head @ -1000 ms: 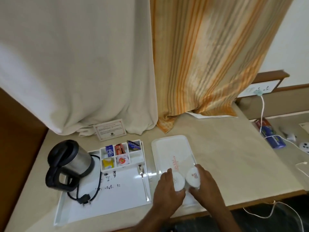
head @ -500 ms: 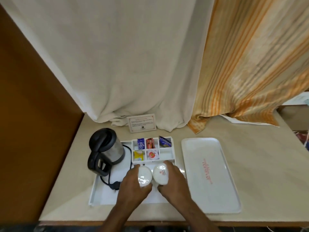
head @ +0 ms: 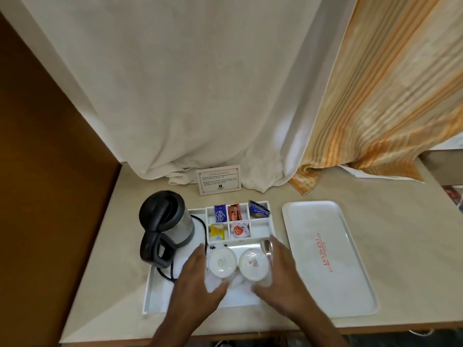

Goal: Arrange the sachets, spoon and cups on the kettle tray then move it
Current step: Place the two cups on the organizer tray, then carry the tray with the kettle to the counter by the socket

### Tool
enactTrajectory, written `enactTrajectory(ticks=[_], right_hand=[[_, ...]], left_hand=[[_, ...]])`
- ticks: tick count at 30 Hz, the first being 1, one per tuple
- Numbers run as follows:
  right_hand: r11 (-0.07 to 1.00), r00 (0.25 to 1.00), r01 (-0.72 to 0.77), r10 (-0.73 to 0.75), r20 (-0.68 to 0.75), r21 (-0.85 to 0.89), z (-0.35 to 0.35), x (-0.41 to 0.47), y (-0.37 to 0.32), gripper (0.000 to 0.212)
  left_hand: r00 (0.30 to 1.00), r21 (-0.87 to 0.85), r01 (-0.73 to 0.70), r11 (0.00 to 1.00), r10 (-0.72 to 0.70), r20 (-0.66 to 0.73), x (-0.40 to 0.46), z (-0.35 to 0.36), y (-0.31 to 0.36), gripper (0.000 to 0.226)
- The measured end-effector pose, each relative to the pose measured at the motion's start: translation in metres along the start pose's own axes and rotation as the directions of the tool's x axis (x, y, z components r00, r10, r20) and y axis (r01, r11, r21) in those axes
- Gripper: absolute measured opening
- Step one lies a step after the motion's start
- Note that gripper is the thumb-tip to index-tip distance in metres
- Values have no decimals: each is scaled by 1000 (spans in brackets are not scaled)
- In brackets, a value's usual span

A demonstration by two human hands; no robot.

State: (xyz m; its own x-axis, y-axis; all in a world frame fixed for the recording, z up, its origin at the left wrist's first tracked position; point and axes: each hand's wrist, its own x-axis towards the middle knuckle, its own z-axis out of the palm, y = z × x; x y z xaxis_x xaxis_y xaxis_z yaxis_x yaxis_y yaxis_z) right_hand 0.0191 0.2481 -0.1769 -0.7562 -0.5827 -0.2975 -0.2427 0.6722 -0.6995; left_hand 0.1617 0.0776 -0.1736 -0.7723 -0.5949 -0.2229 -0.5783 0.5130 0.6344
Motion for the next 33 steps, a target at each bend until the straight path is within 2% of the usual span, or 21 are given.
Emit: enactTrajectory(ticks=[2,3,4,6,8,10,13,16,20,23,27,31,33], right_hand=[[1000,992,7,-5,-129,12,-13,1,8,89],[999,981,-34,37,-192,20,-18,4,10,74],[995,971,-95,99,-219,31,-20,9,13,60],[983,965,-182,185,-188,36,-17,21,16,42],[979,968,-201,198,-155,-6,-10,32,18,26],[975,963,-215,202,-179,-53,-1,41,19,13],[965,937,-253,226,-267,-73,6,51,22,10],[957,929,-278,246,-275,-84,10,58,21,10],[955,937,-267,226,-266,-130,17,56,20,18],[942,951,-251,198,-237,-221,18,56,19,31],[956,949,-226,173,-266,-185,17,56,19,16],[972,943,-198,153,-295,-129,19,50,16,9],[977,953,-155,108,-284,-150,11,49,13,9]], left_hand=[[977,60,-95,994,104,-184,-14,-16,-20,54],[952,119,-94,988,125,-281,-19,-23,-30,37],[933,170,-49,984,106,-344,-22,-30,-40,32],[931,201,106,974,-26,-364,-21,-41,-60,31],[906,180,244,953,-158,-393,-11,-47,-80,21],[873,117,335,935,-262,-412,4,-50,-96,7],[868,14,374,927,-345,-356,29,-50,-102,2],[862,-65,403,913,-403,-307,46,-44,-108,20],[869,1,417,909,-399,-292,48,-35,-117,7],[866,14,445,895,-426,-262,56,-34,-121,7],[874,7,432,902,-417,-251,57,-37,-121,8],[876,-26,358,933,-345,-335,35,-39,-126,15],[851,-70,394,916,-393,-349,20,-43,-122,16]])
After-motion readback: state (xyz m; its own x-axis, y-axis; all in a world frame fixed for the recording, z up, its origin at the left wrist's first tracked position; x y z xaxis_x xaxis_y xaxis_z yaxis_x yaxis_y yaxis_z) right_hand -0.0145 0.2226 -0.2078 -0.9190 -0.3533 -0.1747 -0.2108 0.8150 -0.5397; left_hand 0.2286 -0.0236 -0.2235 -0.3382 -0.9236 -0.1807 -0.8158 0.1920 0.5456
